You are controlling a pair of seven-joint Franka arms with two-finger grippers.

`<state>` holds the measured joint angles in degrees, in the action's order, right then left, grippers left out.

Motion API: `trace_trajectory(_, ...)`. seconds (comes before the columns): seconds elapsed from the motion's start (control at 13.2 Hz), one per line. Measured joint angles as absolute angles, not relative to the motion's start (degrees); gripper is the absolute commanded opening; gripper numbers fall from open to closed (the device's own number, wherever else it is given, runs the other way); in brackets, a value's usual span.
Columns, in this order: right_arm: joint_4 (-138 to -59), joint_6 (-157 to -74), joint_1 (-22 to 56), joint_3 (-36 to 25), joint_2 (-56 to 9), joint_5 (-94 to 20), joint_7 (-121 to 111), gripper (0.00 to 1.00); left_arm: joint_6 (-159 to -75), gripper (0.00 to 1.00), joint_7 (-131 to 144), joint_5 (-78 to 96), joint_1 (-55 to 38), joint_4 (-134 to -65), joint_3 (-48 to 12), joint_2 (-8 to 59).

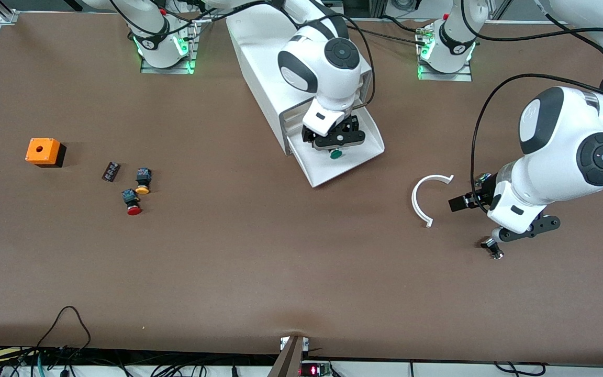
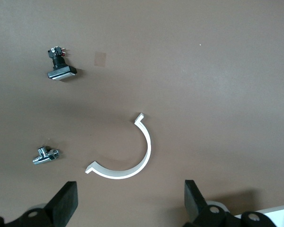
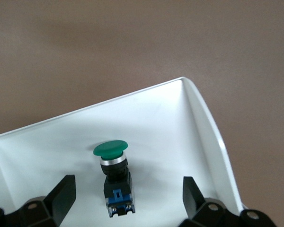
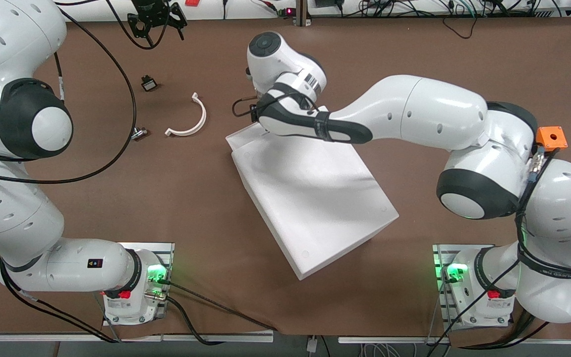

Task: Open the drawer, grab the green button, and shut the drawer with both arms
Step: 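Grasp the green push button in the drawer with the right gripper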

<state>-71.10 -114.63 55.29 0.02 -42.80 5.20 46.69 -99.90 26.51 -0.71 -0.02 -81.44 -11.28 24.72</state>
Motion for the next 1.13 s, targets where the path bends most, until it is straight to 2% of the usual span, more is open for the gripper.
trace_trajectory(0.3,-71.1,-117.3,57.1,0.0,-46.0,7.2,48.4,0.97,-99.9,0.99,26.5,-0.7,0.0,-81.4,-11.3,24.7)
trace_trajectory(0.45,-71.0,-117.8,57.4,0.0,-47.1,7.6,48.8,0.83,-99.9,0.99,26.6,-0.7,0.0,-81.4,-11.3,24.7)
trace_trajectory(0.53,-71.0,-117.9,57.5,0.0,-47.3,7.7,48.9,0.71,-99.9,0.99,26.6,-0.7,0.1,-81.4,-11.3,24.7)
trace_trajectory(0.83,-71.2,-117.9,57.7,0.0,-47.5,9.2,49.1,0.01,-99.9,0.99,26.6,-0.7,0.1,-81.4,-11.2,24.7)
trace_trajectory(1.13,-70.8,-117.9,57.7,-0.5,-47.1,9.2,49.1,0.00,-99.9,0.99,26.6,-0.7,0.2,-81.4,-11.2,24.7)
